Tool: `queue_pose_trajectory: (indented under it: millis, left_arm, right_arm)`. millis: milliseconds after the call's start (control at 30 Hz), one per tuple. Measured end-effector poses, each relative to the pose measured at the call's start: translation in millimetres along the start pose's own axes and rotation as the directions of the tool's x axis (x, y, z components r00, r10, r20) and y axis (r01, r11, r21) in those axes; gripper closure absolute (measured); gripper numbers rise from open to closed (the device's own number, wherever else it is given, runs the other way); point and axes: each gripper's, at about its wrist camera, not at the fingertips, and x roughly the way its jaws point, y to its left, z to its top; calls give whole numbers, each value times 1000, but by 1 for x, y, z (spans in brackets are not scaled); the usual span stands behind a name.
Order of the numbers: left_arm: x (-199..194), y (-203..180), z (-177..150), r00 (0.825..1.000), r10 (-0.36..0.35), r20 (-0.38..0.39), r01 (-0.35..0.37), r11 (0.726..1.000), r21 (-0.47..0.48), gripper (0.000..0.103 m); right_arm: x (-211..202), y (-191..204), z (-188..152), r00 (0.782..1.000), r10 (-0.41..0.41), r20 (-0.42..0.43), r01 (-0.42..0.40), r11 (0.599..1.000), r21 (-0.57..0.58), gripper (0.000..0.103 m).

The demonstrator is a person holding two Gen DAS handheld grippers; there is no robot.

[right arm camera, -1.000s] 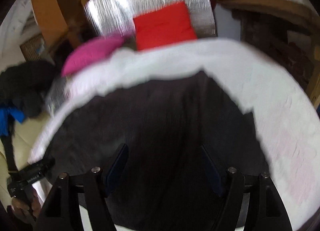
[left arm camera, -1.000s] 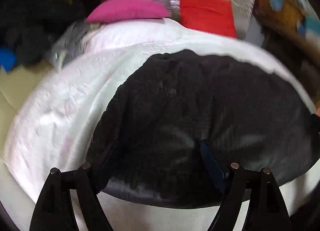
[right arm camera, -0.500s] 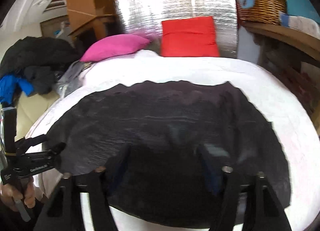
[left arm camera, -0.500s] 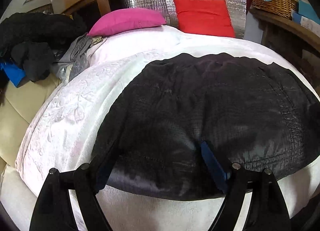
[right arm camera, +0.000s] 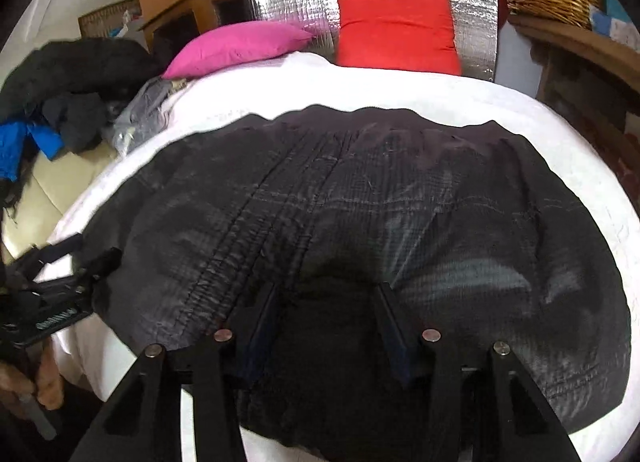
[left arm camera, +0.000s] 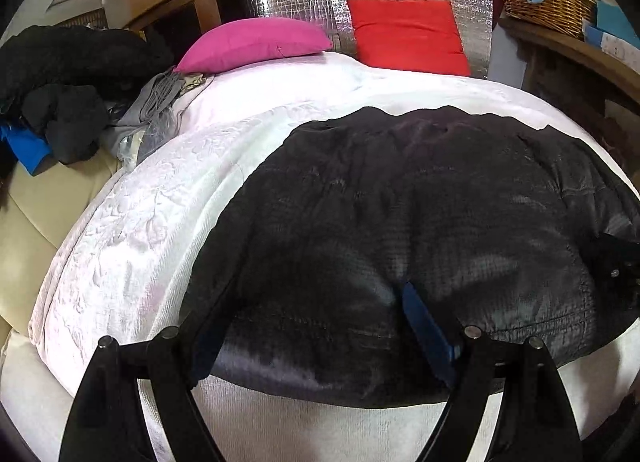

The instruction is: Fold large clothes

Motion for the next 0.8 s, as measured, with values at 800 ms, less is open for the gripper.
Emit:
queue_pose_trajectory:
  millis: [800]
  left_arm:
    - [9, 1, -6, 1000, 24, 17, -24, 1000, 10, 6]
  right_arm:
    - [-20, -114, -13, 945, -326, 5, 315, 915, 252, 49]
